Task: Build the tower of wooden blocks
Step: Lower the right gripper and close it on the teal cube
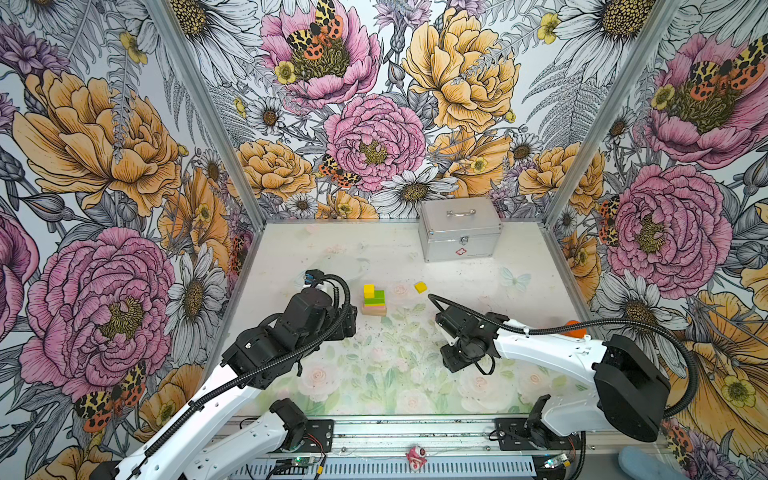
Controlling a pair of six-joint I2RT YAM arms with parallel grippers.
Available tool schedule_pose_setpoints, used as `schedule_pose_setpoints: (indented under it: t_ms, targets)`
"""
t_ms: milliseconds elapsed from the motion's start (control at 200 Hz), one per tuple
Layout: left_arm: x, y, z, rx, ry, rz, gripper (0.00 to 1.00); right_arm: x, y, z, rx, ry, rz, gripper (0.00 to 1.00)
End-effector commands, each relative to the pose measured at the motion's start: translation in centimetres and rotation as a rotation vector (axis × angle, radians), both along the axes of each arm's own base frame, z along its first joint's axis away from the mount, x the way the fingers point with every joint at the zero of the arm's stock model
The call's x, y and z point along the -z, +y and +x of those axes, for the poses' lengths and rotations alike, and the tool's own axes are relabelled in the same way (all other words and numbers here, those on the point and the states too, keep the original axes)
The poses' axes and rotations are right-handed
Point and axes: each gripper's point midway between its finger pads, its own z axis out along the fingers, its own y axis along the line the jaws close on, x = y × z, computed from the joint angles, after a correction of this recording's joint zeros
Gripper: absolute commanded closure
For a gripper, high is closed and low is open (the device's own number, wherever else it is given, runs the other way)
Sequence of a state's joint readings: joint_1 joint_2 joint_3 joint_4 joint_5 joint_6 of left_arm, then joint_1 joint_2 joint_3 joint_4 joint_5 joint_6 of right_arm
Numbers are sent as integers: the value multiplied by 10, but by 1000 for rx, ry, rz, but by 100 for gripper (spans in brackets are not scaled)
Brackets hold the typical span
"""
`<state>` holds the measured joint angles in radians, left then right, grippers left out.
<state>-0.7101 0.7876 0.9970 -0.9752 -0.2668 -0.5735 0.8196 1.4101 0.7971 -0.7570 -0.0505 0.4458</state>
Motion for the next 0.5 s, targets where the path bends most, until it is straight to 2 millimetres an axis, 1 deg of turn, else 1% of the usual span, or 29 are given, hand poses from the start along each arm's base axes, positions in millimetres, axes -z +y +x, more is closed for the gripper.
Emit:
schedule_pose_setpoints:
  t_ms: [0,205,320,415,495]
  targets:
    - [-12,-3,-2,20,-32,-35,14,-2,6,3,-14,-18,15,55]
    - [-16,-1,-3,20,-43,-41,14,-5,8,6,-21,-27,4,57]
    - [-17,0,-4,21,-46,-46,14,-3,8,6,-27,-19,-14,60]
    - [-18,1,-5,20,-51,-50,14,-3,8,7,-34,-22,-26,61]
    - [-18,1,-6,25,-52,-49,13,-4,8,9,-34,-25,-36,64]
